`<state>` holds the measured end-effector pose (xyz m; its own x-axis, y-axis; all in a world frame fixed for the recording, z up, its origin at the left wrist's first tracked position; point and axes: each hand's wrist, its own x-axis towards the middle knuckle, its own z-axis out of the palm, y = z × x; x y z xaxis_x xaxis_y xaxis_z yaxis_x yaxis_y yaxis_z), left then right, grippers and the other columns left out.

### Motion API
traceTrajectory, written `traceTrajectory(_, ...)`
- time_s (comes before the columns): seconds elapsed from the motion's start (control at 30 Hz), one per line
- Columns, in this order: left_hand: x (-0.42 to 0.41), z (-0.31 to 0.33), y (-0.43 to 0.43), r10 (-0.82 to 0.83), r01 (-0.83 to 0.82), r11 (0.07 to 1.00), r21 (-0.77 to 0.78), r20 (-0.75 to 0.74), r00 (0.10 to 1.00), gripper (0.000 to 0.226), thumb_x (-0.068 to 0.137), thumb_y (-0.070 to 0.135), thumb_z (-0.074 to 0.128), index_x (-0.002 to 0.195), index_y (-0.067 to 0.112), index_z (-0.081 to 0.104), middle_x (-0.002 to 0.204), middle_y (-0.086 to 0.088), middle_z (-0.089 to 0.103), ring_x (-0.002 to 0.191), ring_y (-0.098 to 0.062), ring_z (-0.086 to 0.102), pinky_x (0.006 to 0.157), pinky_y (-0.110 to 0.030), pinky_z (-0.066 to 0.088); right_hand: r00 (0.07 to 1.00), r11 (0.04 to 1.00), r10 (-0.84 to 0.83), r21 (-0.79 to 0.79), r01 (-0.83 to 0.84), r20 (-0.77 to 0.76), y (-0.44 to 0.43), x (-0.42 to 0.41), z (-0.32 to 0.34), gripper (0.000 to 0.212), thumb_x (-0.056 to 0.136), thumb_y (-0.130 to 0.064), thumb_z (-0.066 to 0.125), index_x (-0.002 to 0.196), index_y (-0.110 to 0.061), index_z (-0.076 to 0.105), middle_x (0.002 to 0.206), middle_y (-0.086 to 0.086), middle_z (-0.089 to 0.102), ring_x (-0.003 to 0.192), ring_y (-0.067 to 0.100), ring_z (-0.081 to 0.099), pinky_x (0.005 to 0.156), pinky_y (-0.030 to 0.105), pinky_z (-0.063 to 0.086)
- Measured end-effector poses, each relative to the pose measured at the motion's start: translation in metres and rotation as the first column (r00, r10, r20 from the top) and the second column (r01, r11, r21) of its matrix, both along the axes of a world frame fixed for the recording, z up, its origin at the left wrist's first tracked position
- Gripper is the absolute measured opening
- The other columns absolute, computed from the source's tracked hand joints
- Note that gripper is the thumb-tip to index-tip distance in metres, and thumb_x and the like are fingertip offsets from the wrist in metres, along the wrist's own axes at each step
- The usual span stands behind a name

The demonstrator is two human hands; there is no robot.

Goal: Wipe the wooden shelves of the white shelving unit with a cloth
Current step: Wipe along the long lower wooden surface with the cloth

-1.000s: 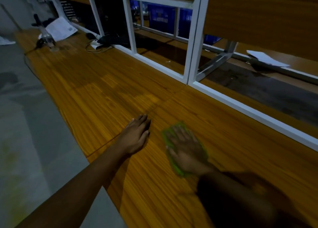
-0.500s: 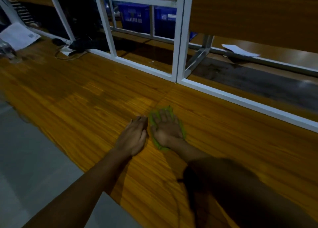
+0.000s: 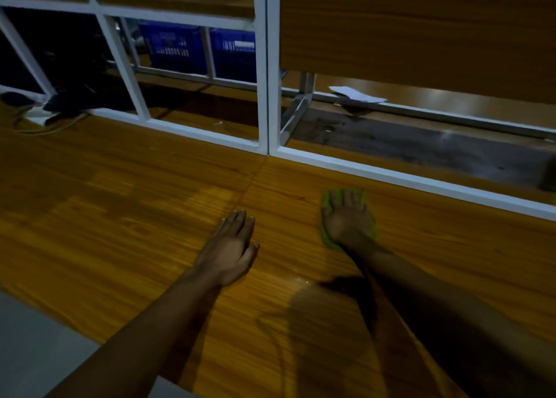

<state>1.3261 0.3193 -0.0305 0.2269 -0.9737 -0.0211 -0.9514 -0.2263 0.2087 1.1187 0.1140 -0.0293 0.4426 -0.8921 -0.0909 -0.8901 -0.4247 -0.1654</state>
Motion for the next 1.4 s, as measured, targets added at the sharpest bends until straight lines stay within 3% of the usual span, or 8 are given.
traceTrajectory(0.17,0.004,-0.003,-0.007,0.045,-0.051,0.994,-0.092,-0.071,0.996,0.071,0.093,0.051,0.015,0.155,0.015,0.015,0.163,-0.003,0.010,0.150,-0.015,0.001,0.121,-0.031,0.003,0.988,0.989,0.141,0.038,-0.143,0.056,0.031,0.089,0.007,0.059,0.106,-0.050,0.015,0.161,-0.028,0.011,0.168,0.010,0.000,0.154,0.031,-0.006,0.123,0.052,-0.004)
traceTrajectory(0.33,0.003,0.002,-0.014,0.122,-0.125,0.991,-0.056,-0.051,0.991,0.073,0.091,0.046,0.015,0.155,0.010,0.016,0.163,-0.006,0.006,0.150,-0.018,0.001,0.121,-0.034,0.002,0.919,0.922,0.387,-0.014,-0.387,0.072,0.078,0.068,0.001,0.059,0.105,-0.055,0.016,0.160,-0.035,0.011,0.169,0.001,0.002,0.155,0.023,-0.007,0.122,0.045,-0.005)
traceTrajectory(0.53,0.013,0.004,-0.024,0.044,-0.047,0.998,-0.044,-0.066,0.997,0.074,0.090,0.046,0.010,0.155,0.012,0.011,0.163,-0.004,0.002,0.150,-0.016,-0.002,0.120,-0.031,-0.001,0.997,0.997,0.076,-0.021,-0.076,0.030,-0.003,0.008,-0.001,0.064,0.103,-0.060,0.013,0.160,-0.031,0.010,0.169,0.008,0.005,0.155,0.030,-0.001,0.122,0.052,0.002)
traceTrajectory(0.67,0.020,-0.001,-0.036,-0.008,0.004,0.997,-0.072,-0.054,0.998,0.082,0.085,0.051,0.002,0.154,0.010,0.014,0.163,-0.005,0.005,0.150,-0.018,0.001,0.119,-0.031,-0.002,0.994,0.994,-0.105,0.010,0.105,-0.002,-0.024,0.045,0.004,0.064,0.104,-0.053,0.012,0.161,-0.024,0.004,0.168,0.013,-0.002,0.154,0.033,-0.003,0.123,0.053,0.002)
traceTrajectory(0.9,0.032,-0.004,-0.074,0.071,-0.085,0.989,-0.123,-0.113,0.991,0.069,0.090,0.037,0.016,0.154,0.009,0.019,0.162,-0.008,0.013,0.150,-0.018,0.006,0.121,-0.032,0.002,0.991,0.992,0.128,0.015,-0.129,0.030,-0.010,0.162,0.004,0.062,0.105,-0.048,0.013,0.161,-0.023,0.008,0.168,0.012,-0.001,0.154,0.033,-0.006,0.122,0.055,-0.002)
traceTrajectory(1.03,0.031,-0.003,-0.077,0.061,-0.070,0.993,-0.094,-0.094,0.994,0.070,0.090,0.037,0.016,0.154,0.010,0.016,0.162,-0.008,0.011,0.150,-0.019,0.004,0.122,-0.035,0.002,0.953,0.953,0.301,-0.001,-0.302,0.035,-0.018,0.174,0.008,0.063,0.105,-0.051,0.019,0.161,-0.025,0.012,0.169,0.010,0.003,0.155,0.029,-0.003,0.123,0.052,-0.001)
traceTrajectory(1.13,0.029,0.002,-0.078,0.044,-0.048,0.997,-0.054,-0.064,0.997,0.072,0.090,0.040,0.014,0.154,0.009,0.016,0.163,-0.010,0.004,0.150,-0.021,0.000,0.121,-0.034,-0.001,0.959,0.960,0.281,-0.012,-0.281,0.039,-0.031,0.146,0.007,0.062,0.104,-0.052,0.019,0.161,-0.026,0.013,0.169,0.008,0.006,0.155,0.028,0.000,0.123,0.051,0.002)
traceTrajectory(1.4,0.030,0.006,-0.081,-0.012,0.011,1.000,-0.023,-0.042,0.999,0.075,0.093,0.052,0.015,0.155,0.009,0.014,0.163,-0.012,0.004,0.150,-0.023,-0.002,0.121,-0.037,0.001,0.991,0.990,-0.132,-0.040,0.132,0.009,-0.066,-0.035,-0.003,0.067,0.101,-0.060,0.005,0.160,-0.027,0.009,0.168,0.009,0.007,0.155,0.031,0.000,0.123,0.052,0.005)
